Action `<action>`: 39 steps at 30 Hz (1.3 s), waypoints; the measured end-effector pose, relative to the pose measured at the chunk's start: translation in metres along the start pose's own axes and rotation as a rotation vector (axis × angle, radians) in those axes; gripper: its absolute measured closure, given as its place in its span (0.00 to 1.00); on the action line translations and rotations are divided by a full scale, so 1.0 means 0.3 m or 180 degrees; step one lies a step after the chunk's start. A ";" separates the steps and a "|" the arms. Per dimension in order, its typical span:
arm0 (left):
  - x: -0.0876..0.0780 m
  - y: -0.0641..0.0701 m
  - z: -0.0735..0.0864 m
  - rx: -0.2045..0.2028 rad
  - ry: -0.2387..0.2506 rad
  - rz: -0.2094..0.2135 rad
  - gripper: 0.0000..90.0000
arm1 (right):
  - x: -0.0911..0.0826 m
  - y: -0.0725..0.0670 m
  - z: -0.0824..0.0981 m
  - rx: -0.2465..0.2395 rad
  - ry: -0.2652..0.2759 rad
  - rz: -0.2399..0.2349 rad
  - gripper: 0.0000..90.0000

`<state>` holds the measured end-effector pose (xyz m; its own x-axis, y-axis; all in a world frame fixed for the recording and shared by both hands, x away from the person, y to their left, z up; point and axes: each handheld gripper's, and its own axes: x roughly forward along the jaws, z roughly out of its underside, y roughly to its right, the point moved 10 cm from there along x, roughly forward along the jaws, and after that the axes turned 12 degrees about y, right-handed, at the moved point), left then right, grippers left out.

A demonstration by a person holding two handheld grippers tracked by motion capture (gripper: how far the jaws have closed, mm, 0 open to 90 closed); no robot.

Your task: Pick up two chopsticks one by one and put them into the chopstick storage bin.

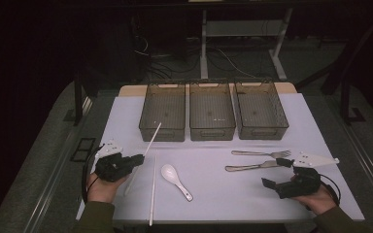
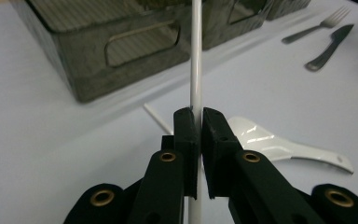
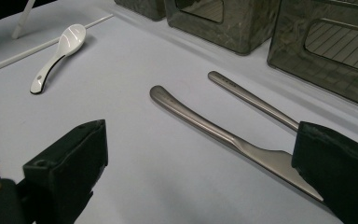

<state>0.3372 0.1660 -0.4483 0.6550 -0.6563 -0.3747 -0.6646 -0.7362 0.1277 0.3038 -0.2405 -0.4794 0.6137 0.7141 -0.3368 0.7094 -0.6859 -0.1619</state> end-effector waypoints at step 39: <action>0.213 -0.098 -0.535 0.0281 0.0570 0.0093 0.94 | -0.002 0.002 -0.001 0.0053 0.0025 -0.0017 0.04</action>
<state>0.4562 0.1192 -0.3285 0.6832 -0.7018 -0.2017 -0.7080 -0.7043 0.0522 0.3039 -0.2413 -0.4791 0.6127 0.7188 -0.3286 0.7069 -0.6843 -0.1791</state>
